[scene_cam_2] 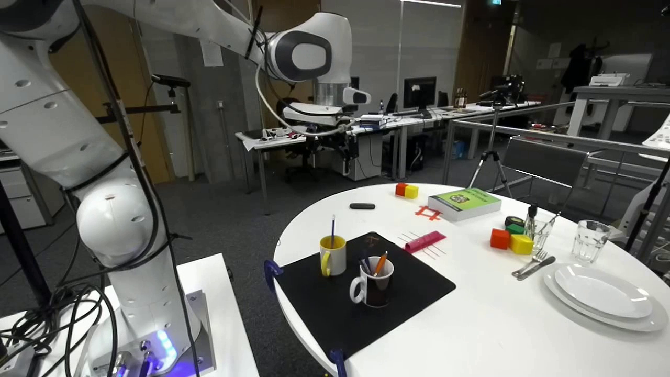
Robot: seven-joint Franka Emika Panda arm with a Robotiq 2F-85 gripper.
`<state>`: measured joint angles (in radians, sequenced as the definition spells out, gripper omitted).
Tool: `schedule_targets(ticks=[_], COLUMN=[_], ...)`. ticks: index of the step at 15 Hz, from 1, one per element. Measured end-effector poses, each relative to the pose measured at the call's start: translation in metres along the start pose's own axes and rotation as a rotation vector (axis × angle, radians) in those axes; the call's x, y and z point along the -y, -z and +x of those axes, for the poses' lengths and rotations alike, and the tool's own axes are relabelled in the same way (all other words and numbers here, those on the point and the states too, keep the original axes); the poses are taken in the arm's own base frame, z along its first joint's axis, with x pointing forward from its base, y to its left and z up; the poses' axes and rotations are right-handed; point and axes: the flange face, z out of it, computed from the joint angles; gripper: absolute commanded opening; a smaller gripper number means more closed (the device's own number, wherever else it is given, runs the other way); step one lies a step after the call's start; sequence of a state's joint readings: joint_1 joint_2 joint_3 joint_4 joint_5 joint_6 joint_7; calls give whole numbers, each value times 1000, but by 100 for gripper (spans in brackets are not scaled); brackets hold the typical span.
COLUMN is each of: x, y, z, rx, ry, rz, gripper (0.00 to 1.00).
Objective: Move the pencil from the left cup to the right cup
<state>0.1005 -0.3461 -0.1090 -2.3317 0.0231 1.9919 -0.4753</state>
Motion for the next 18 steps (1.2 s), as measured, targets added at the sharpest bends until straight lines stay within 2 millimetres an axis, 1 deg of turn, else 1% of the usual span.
schedule_targets(ticks=[3, 4, 5, 10, 15, 18], x=[0, -1, -1, -1, -1, 1], y=[-32, -39, -43, -38, -38, -43], z=[19, 21, 22, 21, 21, 23], rx=[23, 37, 44, 35, 35, 47], ry=[110, 114, 113, 112, 112, 119], rz=[63, 71, 74, 69, 69, 70], gripper=[100, 100, 100, 100, 100, 100])
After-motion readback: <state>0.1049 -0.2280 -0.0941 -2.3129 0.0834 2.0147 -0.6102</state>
